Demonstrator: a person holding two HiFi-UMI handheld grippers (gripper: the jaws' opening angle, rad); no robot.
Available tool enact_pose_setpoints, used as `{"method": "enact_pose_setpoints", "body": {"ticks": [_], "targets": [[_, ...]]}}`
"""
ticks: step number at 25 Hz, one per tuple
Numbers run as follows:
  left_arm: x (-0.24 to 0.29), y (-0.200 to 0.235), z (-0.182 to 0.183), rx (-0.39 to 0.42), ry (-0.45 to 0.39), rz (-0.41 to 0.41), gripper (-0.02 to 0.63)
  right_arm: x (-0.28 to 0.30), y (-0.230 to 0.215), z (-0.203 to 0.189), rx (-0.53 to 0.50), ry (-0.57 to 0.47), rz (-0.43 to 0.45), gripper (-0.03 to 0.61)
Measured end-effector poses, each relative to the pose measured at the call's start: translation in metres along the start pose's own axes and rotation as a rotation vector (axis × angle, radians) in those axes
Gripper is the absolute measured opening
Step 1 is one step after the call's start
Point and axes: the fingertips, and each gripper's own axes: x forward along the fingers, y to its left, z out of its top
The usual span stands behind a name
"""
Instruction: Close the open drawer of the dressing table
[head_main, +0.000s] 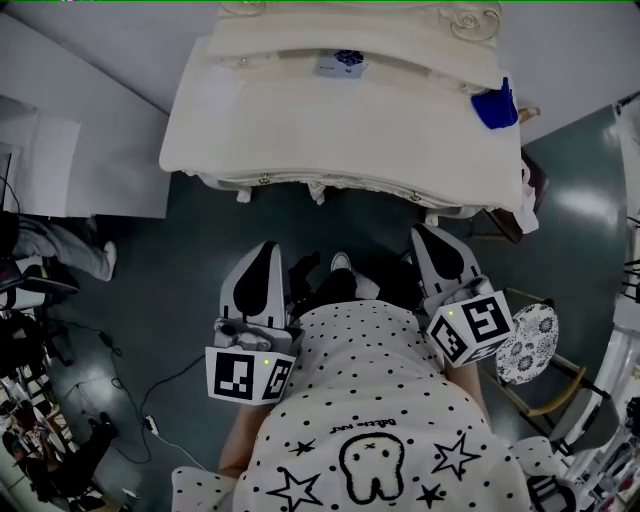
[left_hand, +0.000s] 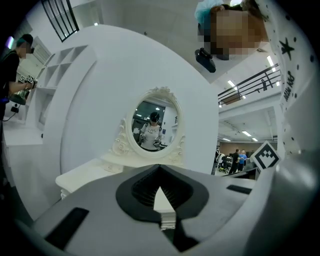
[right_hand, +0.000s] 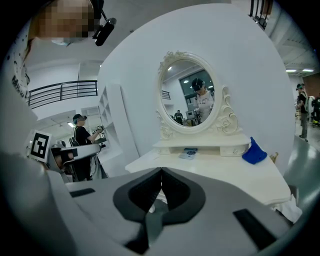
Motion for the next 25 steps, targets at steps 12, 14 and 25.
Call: {"method": "enact_pose_setpoints", "body": {"ticks": [12, 14, 25], "targets": [[0.001, 0.013, -0.017, -0.046, 0.040, 0.039, 0.012, 0.001, 0.000, -0.010, 0.004, 0.002, 0.004, 0.009], [0.002, 0.014, -0.018, -0.047, 0.042, 0.037, 0.012, 0.001, 0.000, -0.011, 0.002, 0.003, 0.003, 0.009], [0.005, 0.013, -0.022, -0.048, 0.056, 0.032, 0.012, 0.000, 0.001, -0.012, 0.008, 0.003, 0.001, 0.009]]}}
